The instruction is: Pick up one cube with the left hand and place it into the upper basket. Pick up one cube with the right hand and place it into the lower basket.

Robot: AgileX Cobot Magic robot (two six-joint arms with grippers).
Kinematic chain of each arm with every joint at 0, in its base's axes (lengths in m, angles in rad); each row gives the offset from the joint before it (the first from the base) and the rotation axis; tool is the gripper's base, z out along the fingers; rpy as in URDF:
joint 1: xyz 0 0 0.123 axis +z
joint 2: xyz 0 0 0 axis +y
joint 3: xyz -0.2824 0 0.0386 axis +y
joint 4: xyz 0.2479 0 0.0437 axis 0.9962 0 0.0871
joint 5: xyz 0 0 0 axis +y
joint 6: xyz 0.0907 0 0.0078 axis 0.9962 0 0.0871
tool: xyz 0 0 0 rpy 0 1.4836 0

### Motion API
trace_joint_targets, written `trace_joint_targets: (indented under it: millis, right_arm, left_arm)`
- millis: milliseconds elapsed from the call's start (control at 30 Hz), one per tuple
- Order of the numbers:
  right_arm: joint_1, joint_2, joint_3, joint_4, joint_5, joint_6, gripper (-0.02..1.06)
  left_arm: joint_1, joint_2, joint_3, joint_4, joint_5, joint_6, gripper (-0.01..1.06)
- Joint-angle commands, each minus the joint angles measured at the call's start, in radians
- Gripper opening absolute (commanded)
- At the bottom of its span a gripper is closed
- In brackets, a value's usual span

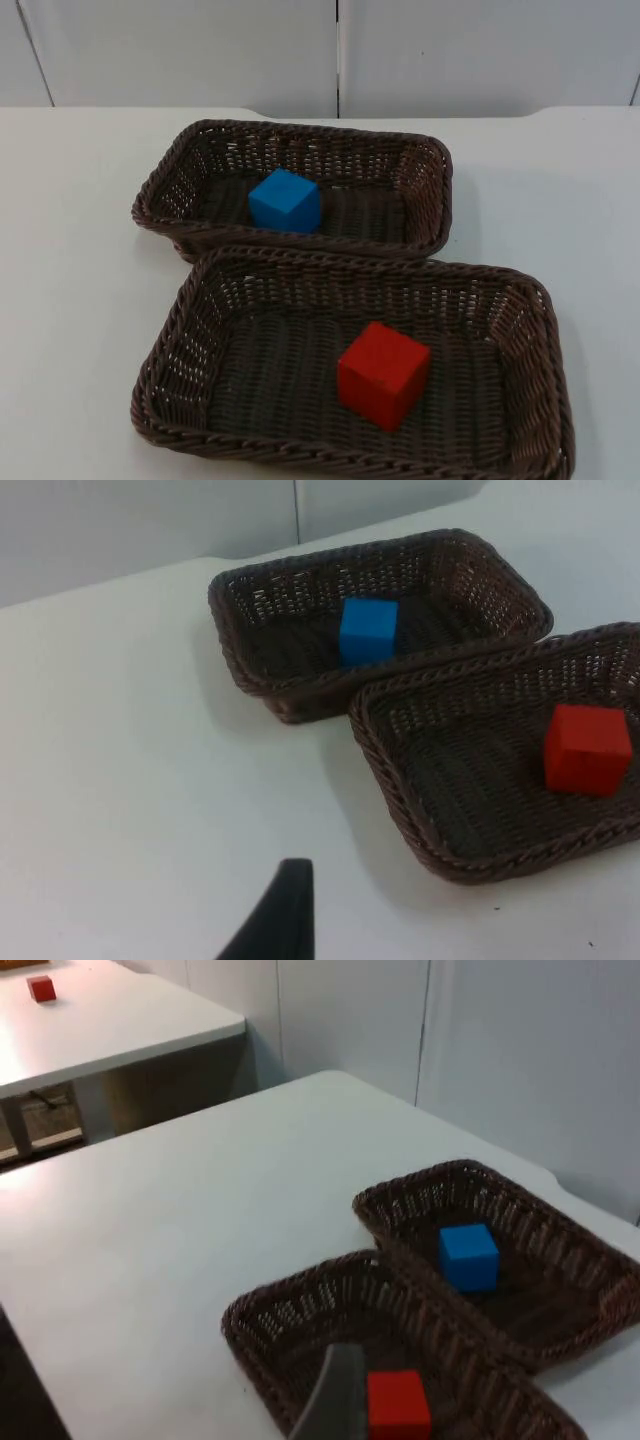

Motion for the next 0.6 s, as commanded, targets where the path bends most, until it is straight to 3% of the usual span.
trace_joint_targets:
  millis: [0,567]
  right_arm:
    - [0.005,-0.032,0.007,-0.004,0.057,0.003,0.72]
    - [0.005,-0.282,0.007,-0.065,0.303,0.063,0.72]
  left_arm:
    - [0.001,-0.003,0.008,0.003,0.014,-0.018,0.97]
    - [0.001,-0.003,0.025,0.003,0.030,-0.038,0.97]
